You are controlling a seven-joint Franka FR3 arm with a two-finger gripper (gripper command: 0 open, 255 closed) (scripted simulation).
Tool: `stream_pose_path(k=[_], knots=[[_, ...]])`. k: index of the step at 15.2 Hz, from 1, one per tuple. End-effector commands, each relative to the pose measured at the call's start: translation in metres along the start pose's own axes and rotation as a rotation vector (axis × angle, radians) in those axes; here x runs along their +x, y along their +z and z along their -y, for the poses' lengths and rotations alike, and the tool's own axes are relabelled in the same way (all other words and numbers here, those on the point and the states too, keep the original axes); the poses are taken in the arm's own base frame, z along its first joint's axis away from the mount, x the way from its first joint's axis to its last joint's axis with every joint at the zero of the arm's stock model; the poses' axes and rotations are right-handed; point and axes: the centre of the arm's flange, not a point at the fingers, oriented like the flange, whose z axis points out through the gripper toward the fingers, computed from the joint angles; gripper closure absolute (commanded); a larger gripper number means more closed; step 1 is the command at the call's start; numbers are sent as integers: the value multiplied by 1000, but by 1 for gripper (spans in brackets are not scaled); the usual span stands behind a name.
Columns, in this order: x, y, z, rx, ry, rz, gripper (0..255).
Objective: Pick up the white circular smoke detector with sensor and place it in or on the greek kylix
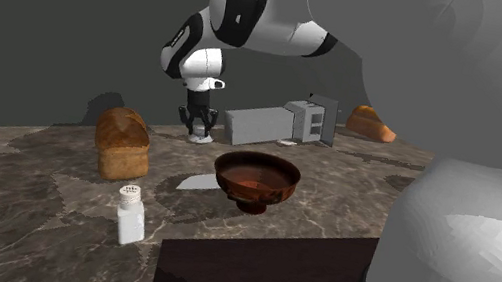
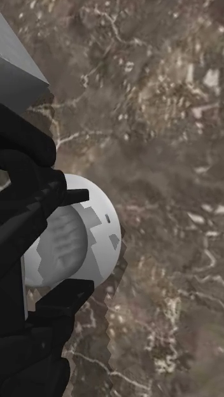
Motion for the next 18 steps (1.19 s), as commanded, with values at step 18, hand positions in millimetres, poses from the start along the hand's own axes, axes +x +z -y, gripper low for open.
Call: stream_pose_path(k=[18], knots=[[5,-52,-2,-1,0,1,255]])
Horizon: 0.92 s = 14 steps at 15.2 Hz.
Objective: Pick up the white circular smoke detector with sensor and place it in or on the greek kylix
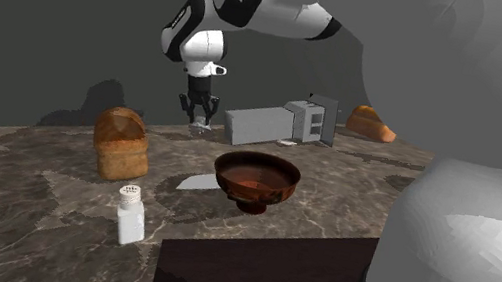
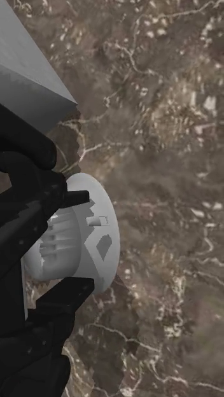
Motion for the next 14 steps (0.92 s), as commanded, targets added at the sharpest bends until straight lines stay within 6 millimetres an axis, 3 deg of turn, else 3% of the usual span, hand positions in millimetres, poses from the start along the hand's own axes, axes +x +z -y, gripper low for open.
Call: stream_pose_path(k=[1,14], knots=[[2,-11,0,0,0,0,255],[8,-79,-2,0,0,0,255]])
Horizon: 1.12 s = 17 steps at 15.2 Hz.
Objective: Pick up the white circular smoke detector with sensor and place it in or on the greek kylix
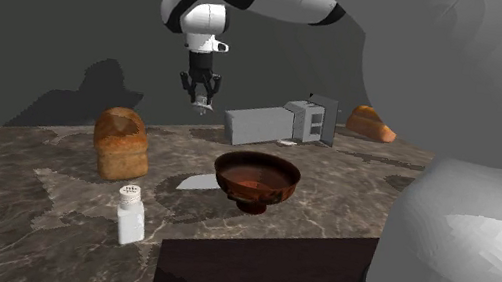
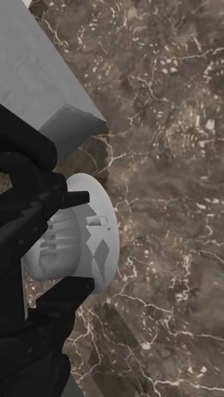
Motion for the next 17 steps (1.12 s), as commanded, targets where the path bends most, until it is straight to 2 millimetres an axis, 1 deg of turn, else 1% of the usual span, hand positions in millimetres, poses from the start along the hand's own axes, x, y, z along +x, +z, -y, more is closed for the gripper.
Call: stream_pose_path(k=[1,8,9,15,16,17], knots=[[2,-10,0,0,0,0,255],[5,-46,-2,0,0,0,255],[5,-48,-2,0,0,0,255],[-58,-55,-48,0,0,0,255],[-46,-56,-40,-1,0,1,255],[-46,-56,-40,-1,0,1,0]])
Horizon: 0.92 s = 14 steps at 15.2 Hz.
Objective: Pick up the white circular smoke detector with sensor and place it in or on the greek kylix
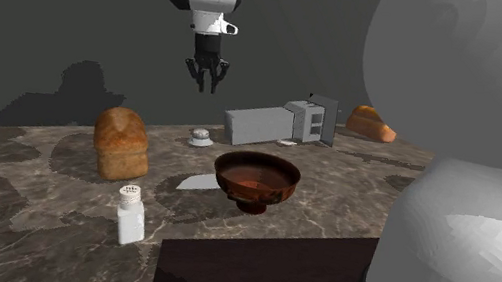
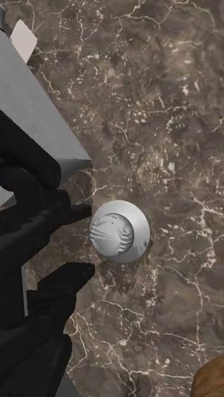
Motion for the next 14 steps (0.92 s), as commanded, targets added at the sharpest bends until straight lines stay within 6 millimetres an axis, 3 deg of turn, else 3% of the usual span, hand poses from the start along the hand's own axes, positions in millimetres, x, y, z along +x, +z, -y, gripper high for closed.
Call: stream_pose_path(k=[1,10,14], knots=[[5,13,-1,13,2,7,0],[40,129,0,135,23,68,0],[40,149,3,140,24,70,0]])
